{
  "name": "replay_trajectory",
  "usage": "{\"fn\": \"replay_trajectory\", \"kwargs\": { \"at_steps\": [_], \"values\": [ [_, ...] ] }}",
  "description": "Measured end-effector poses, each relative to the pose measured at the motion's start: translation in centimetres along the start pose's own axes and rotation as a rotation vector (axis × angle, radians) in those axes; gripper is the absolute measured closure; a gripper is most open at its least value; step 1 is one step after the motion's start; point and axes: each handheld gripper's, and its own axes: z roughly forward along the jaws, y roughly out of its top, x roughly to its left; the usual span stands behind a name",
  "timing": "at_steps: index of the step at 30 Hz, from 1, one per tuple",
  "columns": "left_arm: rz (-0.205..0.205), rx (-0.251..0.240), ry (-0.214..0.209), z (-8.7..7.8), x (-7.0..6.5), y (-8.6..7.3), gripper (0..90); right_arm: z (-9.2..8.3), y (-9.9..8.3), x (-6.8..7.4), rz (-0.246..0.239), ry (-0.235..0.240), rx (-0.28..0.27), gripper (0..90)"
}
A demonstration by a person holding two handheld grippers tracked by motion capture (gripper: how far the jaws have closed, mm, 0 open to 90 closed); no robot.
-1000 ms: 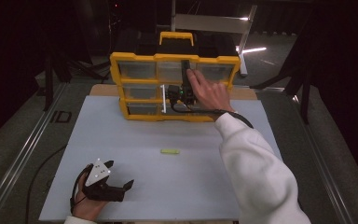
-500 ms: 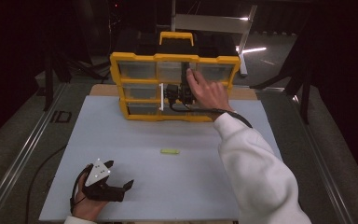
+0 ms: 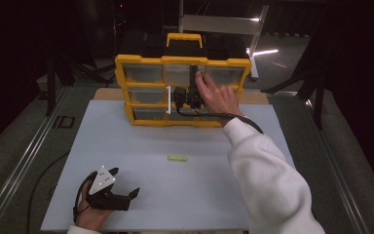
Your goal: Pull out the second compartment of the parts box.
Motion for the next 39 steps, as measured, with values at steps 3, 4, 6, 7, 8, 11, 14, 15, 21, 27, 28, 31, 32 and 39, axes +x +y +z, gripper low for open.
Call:
{"fn": "replay_trajectory", "kwargs": {
  "at_steps": [3,4,6,7,8,11,14,15,21,27,28,31,32,39],
  "values": [
    [-0.001,-0.001,0.001,0.0,0.0,0.0,0.0,0.0,0.0,-0.1,-0.004,0.004,0.004,79.2],
    [0.0,0.0,0.001,0.0,0.0,0.0,0.0,0.0,0.1,-0.1,-0.003,0.005,0.005,79.2],
    [-0.001,0.0,0.002,0.0,0.0,0.0,0.0,-0.1,0.1,-0.1,-0.003,0.004,0.008,79.3],
    [-0.001,0.0,0.002,0.0,0.0,0.0,0.0,-0.1,0.1,0.0,0.003,0.001,0.005,79.3],
    [-0.002,0.001,0.002,0.0,0.0,0.0,0.0,-0.1,0.1,-0.1,0.003,0.006,0.005,79.3],
    [0.0,0.0,0.003,0.0,0.0,0.0,0.0,-0.3,0.1,-0.2,0.003,0.012,0.008,79.4],
    [-0.001,0.0,0.003,0.0,0.0,0.0,0.0,-0.3,0.1,-0.2,0.006,0.012,0.004,79.4],
    [-0.001,0.0,0.003,0.0,0.0,0.0,0.0,-0.4,0.1,-0.2,0.003,0.013,0.004,79.4],
    [-0.003,0.0,0.004,0.0,0.0,0.0,0.0,-0.6,0.1,-0.3,0.007,0.016,0.002,79.4],
    [-0.003,0.003,0.004,0.1,0.0,0.0,0.0,-1.0,0.1,-0.4,0.003,0.025,0.002,79.4],
    [-0.004,0.003,0.004,0.1,0.0,0.0,0.0,-1.0,0.1,-0.3,0.006,0.021,0.0,79.4],
    [-0.003,0.003,0.004,0.1,0.0,0.0,0.0,-1.3,0.0,-0.3,0.006,0.016,-0.009,79.3],
    [-0.003,0.004,0.004,0.1,0.0,0.0,0.0,-1.4,0.0,-0.2,0.011,0.016,-0.008,79.4],
    [-0.003,0.004,0.004,0.1,0.0,0.0,0.0,-2.3,-0.1,-0.3,0.0,0.022,-0.016,79.3]
  ]
}}
